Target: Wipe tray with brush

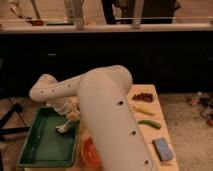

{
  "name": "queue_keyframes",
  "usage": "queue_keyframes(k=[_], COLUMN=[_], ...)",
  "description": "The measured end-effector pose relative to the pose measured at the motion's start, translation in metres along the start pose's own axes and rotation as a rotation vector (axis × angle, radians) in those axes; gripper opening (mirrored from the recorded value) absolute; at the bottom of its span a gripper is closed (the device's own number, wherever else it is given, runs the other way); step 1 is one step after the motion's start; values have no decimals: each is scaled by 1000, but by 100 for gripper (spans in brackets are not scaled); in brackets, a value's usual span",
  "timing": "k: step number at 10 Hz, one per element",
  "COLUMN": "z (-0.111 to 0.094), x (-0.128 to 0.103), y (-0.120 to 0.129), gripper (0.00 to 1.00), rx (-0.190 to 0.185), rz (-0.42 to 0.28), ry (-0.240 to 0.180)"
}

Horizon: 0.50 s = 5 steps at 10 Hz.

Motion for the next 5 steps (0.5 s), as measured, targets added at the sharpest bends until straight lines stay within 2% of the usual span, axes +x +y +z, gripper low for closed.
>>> queue_keyframes(k=[5], z=[-29], x=[-41], y=[-9], gripper=[0], rx=[62], rz=[-88], ry=[10])
